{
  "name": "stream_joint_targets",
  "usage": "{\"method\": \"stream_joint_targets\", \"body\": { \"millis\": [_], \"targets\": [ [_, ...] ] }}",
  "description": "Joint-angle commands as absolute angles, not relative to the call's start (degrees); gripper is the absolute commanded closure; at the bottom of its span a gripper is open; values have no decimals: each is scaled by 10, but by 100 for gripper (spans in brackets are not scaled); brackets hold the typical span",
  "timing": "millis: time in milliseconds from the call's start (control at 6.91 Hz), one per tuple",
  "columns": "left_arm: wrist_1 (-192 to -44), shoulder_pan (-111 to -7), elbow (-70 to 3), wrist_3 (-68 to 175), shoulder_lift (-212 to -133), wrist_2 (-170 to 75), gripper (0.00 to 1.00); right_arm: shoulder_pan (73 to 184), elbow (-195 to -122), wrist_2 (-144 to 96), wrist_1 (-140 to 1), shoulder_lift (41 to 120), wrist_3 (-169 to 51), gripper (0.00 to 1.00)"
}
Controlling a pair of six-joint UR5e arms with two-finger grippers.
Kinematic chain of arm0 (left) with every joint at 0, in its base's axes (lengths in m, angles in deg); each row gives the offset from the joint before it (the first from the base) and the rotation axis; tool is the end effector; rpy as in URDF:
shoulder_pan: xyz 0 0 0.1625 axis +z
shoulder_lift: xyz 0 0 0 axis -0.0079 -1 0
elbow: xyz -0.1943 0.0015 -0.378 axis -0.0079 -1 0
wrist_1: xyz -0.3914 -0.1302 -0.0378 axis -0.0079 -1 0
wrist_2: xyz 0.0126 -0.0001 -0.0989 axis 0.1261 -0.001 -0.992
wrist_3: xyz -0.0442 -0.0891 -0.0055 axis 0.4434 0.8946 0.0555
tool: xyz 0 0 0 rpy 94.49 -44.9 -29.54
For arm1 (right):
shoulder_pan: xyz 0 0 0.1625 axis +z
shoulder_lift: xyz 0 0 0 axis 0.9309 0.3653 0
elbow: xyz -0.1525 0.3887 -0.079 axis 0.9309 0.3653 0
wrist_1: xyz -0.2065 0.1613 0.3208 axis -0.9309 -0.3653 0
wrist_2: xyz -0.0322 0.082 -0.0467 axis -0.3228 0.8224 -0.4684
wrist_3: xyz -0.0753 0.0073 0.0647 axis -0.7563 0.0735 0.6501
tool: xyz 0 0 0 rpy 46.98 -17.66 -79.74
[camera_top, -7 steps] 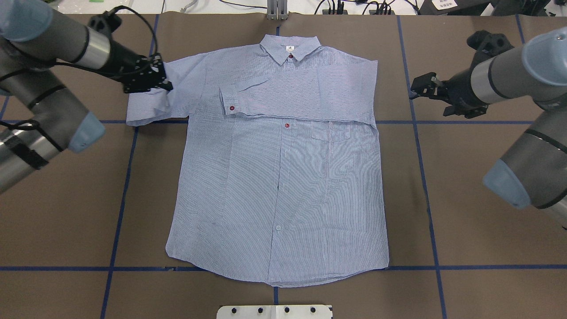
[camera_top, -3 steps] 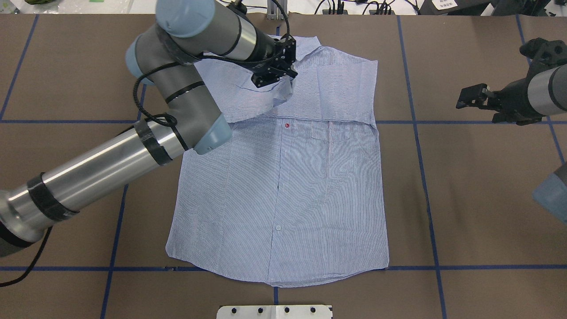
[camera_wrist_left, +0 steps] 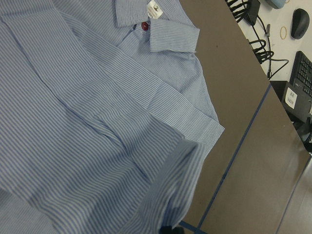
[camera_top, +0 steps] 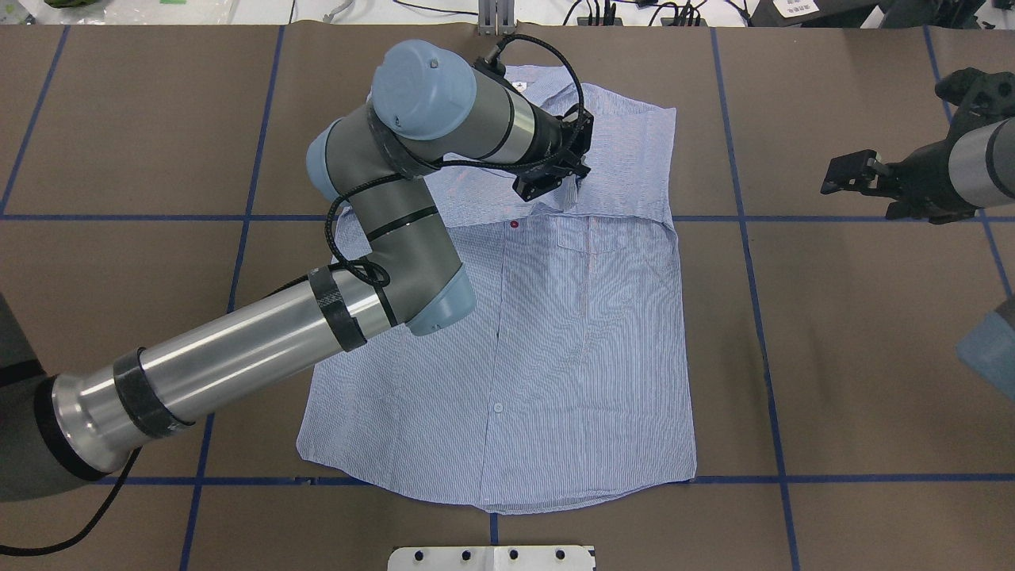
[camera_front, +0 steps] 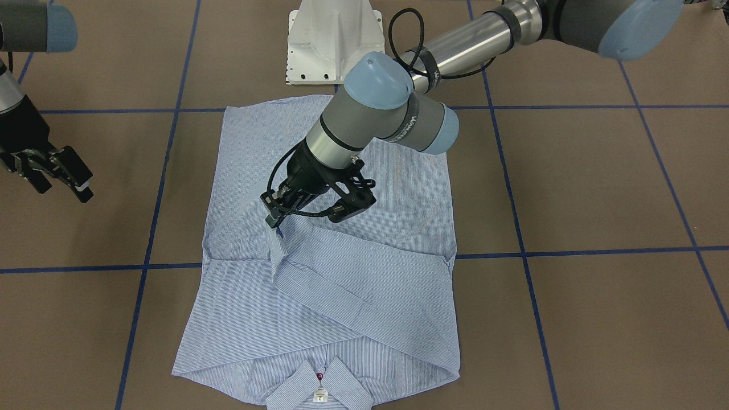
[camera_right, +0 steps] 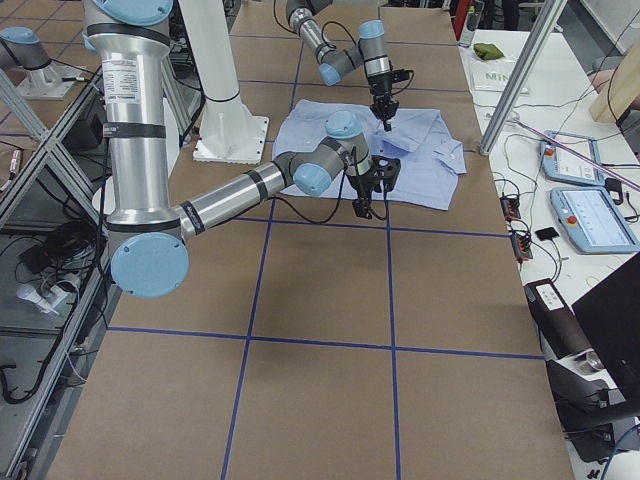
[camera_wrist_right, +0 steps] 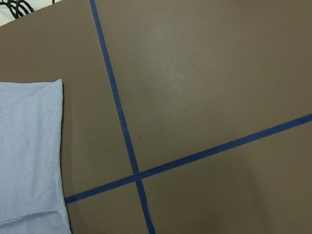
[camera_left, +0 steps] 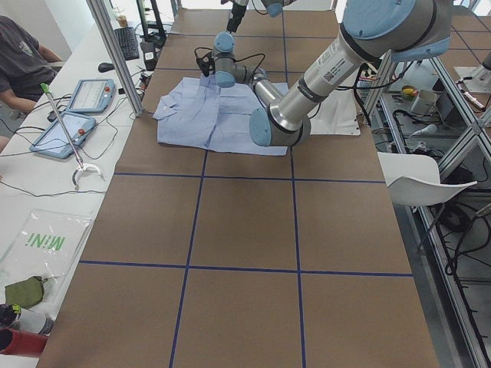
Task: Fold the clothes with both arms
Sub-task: 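Carry the sleeve with the left gripper across the shirt toward the collar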
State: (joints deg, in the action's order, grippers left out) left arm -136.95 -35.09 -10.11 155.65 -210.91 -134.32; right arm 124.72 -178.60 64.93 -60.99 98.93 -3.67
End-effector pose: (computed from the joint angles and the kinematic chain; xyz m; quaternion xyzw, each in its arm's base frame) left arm 0.5832 -0.5422 0.0762 -0.0737 0.6466 -0.3039 0.6958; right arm -0.2018 -0.4724 0.4137 0.0930 -0.4167 0.2206 0.8770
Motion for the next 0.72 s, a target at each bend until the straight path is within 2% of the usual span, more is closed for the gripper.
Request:
{"method": "stream_joint_targets", "body": {
  "millis": [0, 145, 289, 434, 579],
  "targets": [
    [-1372, -335, -94, 1560, -2111, -1321, 100, 1246, -1784, 649, -610, 990, -37, 0],
    [-1372, -329, -93, 1561, -2114, -1310, 100, 1246, -1783, 649, -609, 990, -37, 0],
    [-1372, -327, -92, 1561, -2119, -1309, 86, 1246, -1782, 648, -609, 996, -37, 0],
    [-1371, -324, -86, 1562, -2131, -1309, 57, 1246, -1784, 649, -609, 1003, -37, 0],
    [-1371, -324, -84, 1561, -2133, -1309, 21, 1246, -1786, 650, -609, 1004, -33, 0]
  ]
}}
